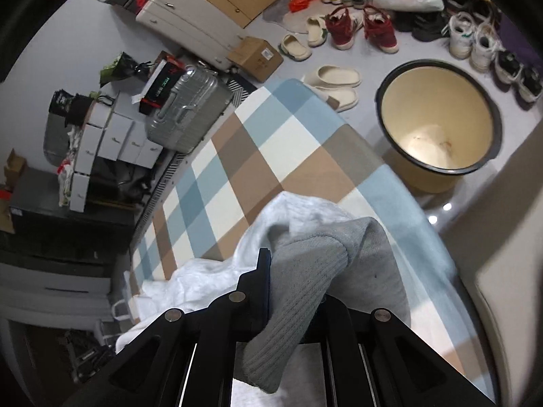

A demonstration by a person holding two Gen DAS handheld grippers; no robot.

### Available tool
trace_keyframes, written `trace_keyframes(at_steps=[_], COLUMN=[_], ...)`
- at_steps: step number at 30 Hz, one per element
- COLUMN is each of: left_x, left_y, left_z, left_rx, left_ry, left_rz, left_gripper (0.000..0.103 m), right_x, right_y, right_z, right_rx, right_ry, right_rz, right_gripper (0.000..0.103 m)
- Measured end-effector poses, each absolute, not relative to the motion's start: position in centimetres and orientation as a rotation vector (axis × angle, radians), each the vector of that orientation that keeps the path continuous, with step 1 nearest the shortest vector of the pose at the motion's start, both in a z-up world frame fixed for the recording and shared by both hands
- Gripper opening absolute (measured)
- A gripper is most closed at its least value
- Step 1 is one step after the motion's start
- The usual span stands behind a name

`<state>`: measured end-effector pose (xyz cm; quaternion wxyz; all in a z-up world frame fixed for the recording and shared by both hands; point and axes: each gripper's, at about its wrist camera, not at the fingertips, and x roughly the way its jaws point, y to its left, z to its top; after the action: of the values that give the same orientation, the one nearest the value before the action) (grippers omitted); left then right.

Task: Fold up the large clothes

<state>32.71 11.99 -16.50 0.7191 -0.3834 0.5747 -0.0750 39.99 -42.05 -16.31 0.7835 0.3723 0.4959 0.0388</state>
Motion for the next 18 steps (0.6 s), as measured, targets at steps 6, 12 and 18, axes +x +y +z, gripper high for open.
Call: trace_keyframes(at_steps=[6,12,18], left_x=[30.6,27.1,24.7], left_y=[12.2,13.8,13.6], left_z=[-15.0,-13.4,-17.7], left_rx=[-0.785,-0.594,-0.518], left_ry=[1.189,1.158,1.301], left_rz=[-0.207,-0.167,-0.168], left_gripper=[0.058,0.079,0.079], right_x=[39.4,33.7,29.8], right_y=[-41.6,-40.9,-39.3], right_z=[-16.0,-11.7,-14.3], right_rx=[0.731,0.49,0.238], right_ry=[1.005,0.819,0.919], right_rz=[0.231,0.321,0.208], right_gripper=[0.045,0.088,0.093])
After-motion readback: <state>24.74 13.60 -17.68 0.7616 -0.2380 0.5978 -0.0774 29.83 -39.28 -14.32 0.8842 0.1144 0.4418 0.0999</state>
